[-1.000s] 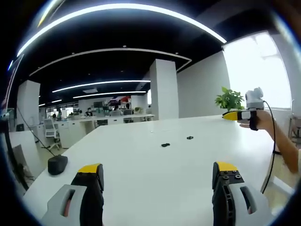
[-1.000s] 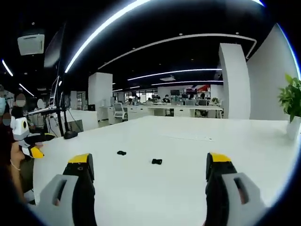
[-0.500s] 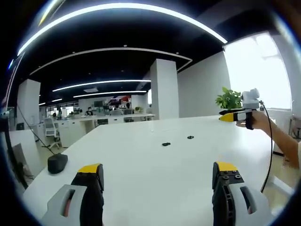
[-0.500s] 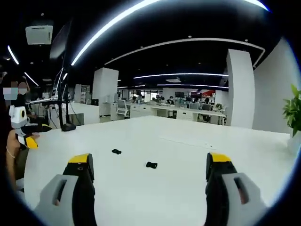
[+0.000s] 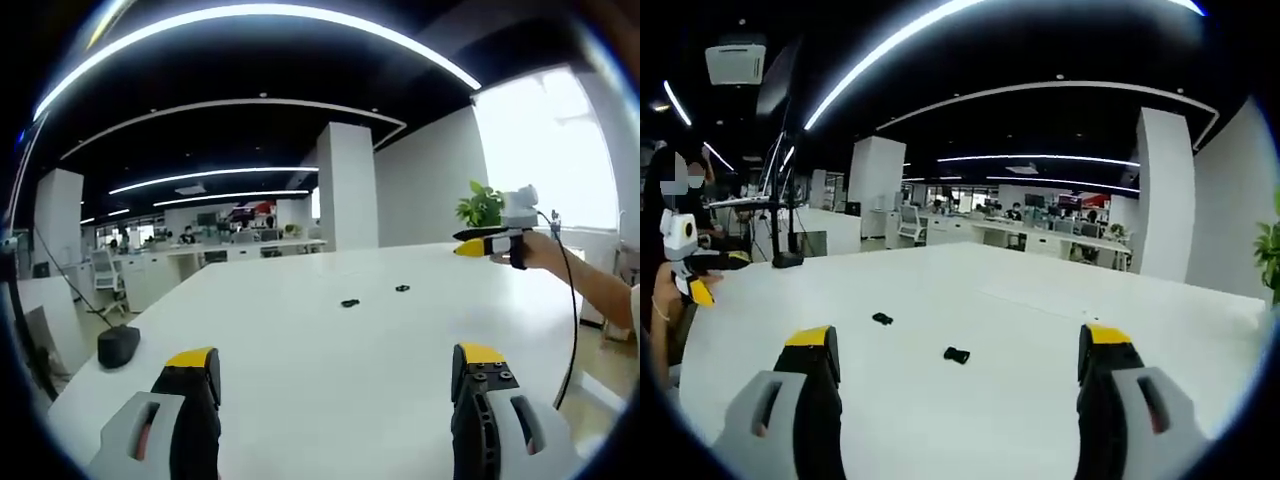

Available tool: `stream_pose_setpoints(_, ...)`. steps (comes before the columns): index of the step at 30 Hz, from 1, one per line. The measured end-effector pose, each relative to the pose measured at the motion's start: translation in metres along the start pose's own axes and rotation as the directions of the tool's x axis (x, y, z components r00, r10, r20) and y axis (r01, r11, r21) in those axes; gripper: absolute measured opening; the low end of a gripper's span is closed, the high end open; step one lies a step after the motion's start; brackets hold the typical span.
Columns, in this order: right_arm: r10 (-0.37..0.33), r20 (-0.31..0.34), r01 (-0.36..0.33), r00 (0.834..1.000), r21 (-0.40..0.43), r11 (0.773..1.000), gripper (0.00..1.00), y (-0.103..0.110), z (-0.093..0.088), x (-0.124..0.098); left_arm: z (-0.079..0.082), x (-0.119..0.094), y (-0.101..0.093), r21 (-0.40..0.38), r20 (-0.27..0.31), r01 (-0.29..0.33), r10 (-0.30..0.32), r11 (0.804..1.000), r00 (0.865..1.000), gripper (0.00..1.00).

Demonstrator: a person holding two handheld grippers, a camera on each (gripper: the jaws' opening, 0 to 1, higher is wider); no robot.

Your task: Snap the two parts of the plastic buckle together until the buckle closes and remains connected.

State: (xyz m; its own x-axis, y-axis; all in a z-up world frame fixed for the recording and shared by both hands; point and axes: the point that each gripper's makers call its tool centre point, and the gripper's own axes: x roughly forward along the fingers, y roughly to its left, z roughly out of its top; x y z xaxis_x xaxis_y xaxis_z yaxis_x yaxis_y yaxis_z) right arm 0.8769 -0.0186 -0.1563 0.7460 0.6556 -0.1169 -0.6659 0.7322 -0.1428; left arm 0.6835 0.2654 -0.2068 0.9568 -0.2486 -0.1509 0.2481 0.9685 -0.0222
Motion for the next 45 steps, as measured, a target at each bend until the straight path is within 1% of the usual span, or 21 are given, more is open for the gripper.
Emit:
stream_pose_setpoints(5,0.022,0.004,-0.022,1.0,-0.025,0.999,1.0,0.0,-0.001,0.007,0.001,-0.001,0.0,0.002,0.004,-0.004,0.004,1.0,1.0,0.98)
stream_pose_setpoints(8,0.053,0.01,-0.053,0.999,-0.021,0.998,1.0,0.002,-0.002,0.013,0.003,-0.001,-0.001,0.003,0.01,-0.002,0.002,1.0,1.0,0.98)
stream_pose_setpoints(10,0.091,0.013,-0.091,0.996,-0.018,0.996,0.99,0.004,-0.004,0.019,0.002,-0.001,-0.001,0.003,0.009,-0.002,0.002,1.0,1.0,0.98)
stream_pose_setpoints(12,0.104,-0.004,-0.104,0.995,-0.032,0.994,0.96,0.003,-0.008,0.023,0.002,-0.001,-0.001,0.004,0.006,-0.002,0.002,1.0,1.0,0.98)
stream_pose_setpoints(14,0.111,-0.015,-0.111,0.994,-0.038,0.993,0.96,0.001,-0.012,0.028,0.001,-0.001,-0.001,0.003,0.004,-0.002,0.002,1.0,1.0,0.97)
stream_pose_setpoints(15,0.128,-0.018,-0.129,0.992,-0.036,0.991,0.95,0.0,-0.015,0.032,0.0,-0.001,-0.001,0.003,0.004,-0.002,0.002,1.0,1.0,0.97)
stream_pose_setpoints(16,0.148,-0.021,-0.149,0.989,-0.03,0.988,0.94,0.004,-0.018,0.032,0.0,-0.001,-0.001,0.002,0.004,-0.002,0.002,1.0,1.0,0.97)
stream_pose_setpoints(18,0.194,-0.004,-0.194,0.981,-0.021,0.981,0.94,0.006,-0.02,0.037,0.0,-0.001,0.0,0.0,0.005,-0.003,0.003,1.0,1.0,0.97)
stream_pose_setpoints(21,0.22,0.023,-0.22,0.975,0.015,0.975,0.91,0.0,-0.022,0.043,0.0,-0.002,0.001,-0.002,0.007,-0.006,0.006,1.0,1.0,0.97)
stream_pose_setpoints(23,0.227,0.024,-0.227,0.974,0.031,0.973,0.89,-0.001,-0.023,0.046,-0.001,-0.002,0.001,-0.002,0.007,-0.007,0.007,1.0,1.0,0.97)
stream_pose_setpoints(24,0.231,0.012,-0.231,0.973,0.048,0.972,0.89,-0.003,-0.025,0.049,-0.001,-0.002,0.001,-0.001,0.007,-0.007,0.007,1.0,1.0,0.97)
stream_pose_setpoints(26,0.239,-0.002,-0.239,0.971,0.053,0.97,0.88,-0.004,-0.027,0.055,-0.001,-0.002,0.001,-0.001,0.006,-0.008,0.008,1.0,1.0,0.97)
stream_pose_setpoints(28,0.25,-0.025,-0.249,0.968,0.036,0.968,0.87,-0.004,-0.029,0.059,-0.002,-0.002,0.001,-0.001,0.005,-0.008,0.008,1.0,1.0,0.96)
stream_pose_setpoints(30,0.278,-0.055,-0.278,0.959,0.011,0.961,0.86,0.0,-0.033,0.063,-0.003,-0.002,0.001,-0.001,0.003,-0.006,0.006,1.0,1.0,0.96)
stream_pose_setpoints(33,0.306,-0.053,-0.306,0.95,0.024,0.952,0.86,0.004,-0.035,0.068,-0.003,-0.002,0.0,0.0,0.002,-0.005,0.005,1.0,1.0,0.96)
stream_pose_setpoints(35,0.309,-0.053,-0.308,0.95,0.032,0.951,0.85,0.004,-0.037,0.071,-0.003,-0.002,0.0,0.0,0.002,-0.005,0.005,1.0,1.0,0.96)
stream_pose_setpoints(37,0.294,-0.073,-0.293,0.953,0.027,0.956,0.8,0.001,-0.042,0.074,-0.003,-0.002,0.0,0.003,0.001,-0.003,0.003,1.0,1.0,0.96)
stream_pose_setpoints(38,0.287,-0.077,-0.285,0.955,0.026,0.958,0.8,-0.001,-0.045,0.075,-0.002,-0.002,-0.001,0.005,0.002,-0.002,0.002,1.0,1.0,0.96)
stream_pose_setpoints(41,0.279,-0.095,-0.273,0.956,0.072,0.959,0.78,-0.008,-0.053,0.08,0.001,-0.002,-0.006,0.009,0.016,0.007,-0.008,1.0,1.0,0.96)
stream_pose_setpoints(45,0.264,-0.11,-0.257,0.958,0.078,0.963,0.72,-0.019,-0.059,0.083,0.003,-0.001,-0.01,0.018,0.019,0.022,-0.022,1.0,1.0,0.96)
